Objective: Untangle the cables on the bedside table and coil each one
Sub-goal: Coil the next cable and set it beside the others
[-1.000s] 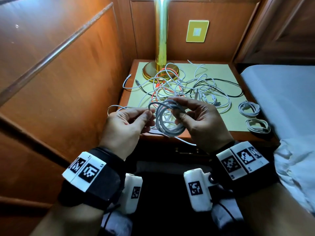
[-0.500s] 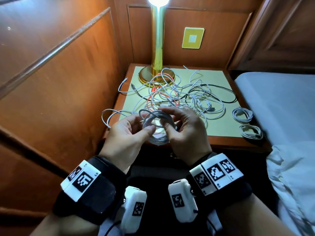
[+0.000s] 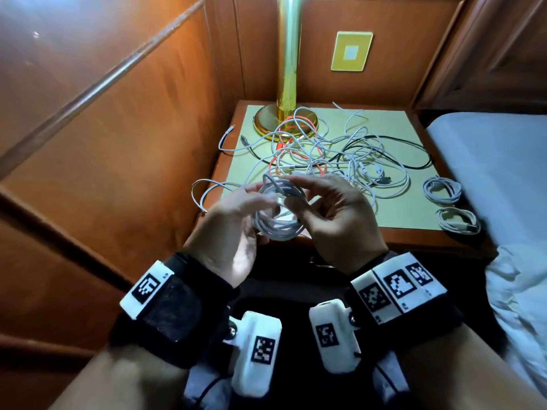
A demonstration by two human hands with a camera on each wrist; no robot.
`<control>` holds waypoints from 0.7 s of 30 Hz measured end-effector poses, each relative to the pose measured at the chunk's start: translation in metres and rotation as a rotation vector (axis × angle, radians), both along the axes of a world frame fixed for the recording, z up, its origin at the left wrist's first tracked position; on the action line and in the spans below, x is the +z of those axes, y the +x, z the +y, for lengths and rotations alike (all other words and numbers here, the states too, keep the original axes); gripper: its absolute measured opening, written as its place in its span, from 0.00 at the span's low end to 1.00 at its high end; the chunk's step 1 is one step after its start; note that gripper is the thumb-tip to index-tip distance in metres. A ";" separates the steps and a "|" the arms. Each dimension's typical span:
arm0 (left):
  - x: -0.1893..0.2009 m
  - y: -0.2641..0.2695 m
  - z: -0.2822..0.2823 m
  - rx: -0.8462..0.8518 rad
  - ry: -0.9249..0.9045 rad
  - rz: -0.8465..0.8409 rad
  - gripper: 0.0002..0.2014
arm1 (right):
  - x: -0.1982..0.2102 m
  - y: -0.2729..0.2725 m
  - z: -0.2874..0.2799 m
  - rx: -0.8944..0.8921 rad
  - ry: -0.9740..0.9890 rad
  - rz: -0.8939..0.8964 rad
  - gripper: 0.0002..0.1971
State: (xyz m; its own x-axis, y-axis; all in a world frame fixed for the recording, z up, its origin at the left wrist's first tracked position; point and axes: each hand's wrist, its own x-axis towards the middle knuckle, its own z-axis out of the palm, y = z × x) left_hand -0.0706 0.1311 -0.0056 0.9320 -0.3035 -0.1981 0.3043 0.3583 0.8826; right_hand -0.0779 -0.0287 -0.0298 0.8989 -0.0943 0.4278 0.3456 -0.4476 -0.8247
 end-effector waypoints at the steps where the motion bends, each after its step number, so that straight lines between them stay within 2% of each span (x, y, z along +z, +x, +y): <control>1: -0.001 0.001 -0.001 0.018 0.086 -0.019 0.30 | 0.000 0.000 0.001 -0.003 -0.025 -0.034 0.15; 3: -0.004 0.002 -0.001 0.049 0.192 -0.066 0.30 | 0.000 -0.001 0.000 -0.027 -0.077 -0.099 0.15; 6: -0.007 0.003 0.006 0.079 0.359 -0.209 0.25 | 0.003 -0.001 -0.005 -0.074 -0.123 -0.143 0.14; 10: -0.012 0.005 0.014 0.103 0.772 -0.471 0.14 | 0.003 0.000 -0.010 -0.115 -0.138 -0.159 0.14; 12: -0.013 0.004 0.014 0.147 0.910 -0.559 0.11 | 0.001 0.003 -0.012 -0.171 -0.131 -0.153 0.14; 16: -0.009 0.006 0.018 0.244 0.959 -0.582 0.08 | 0.000 0.008 -0.020 -0.307 -0.061 -0.105 0.13; 21: -0.006 0.003 0.023 0.290 0.985 -0.621 0.06 | 0.005 0.008 -0.023 -0.325 0.045 -0.059 0.13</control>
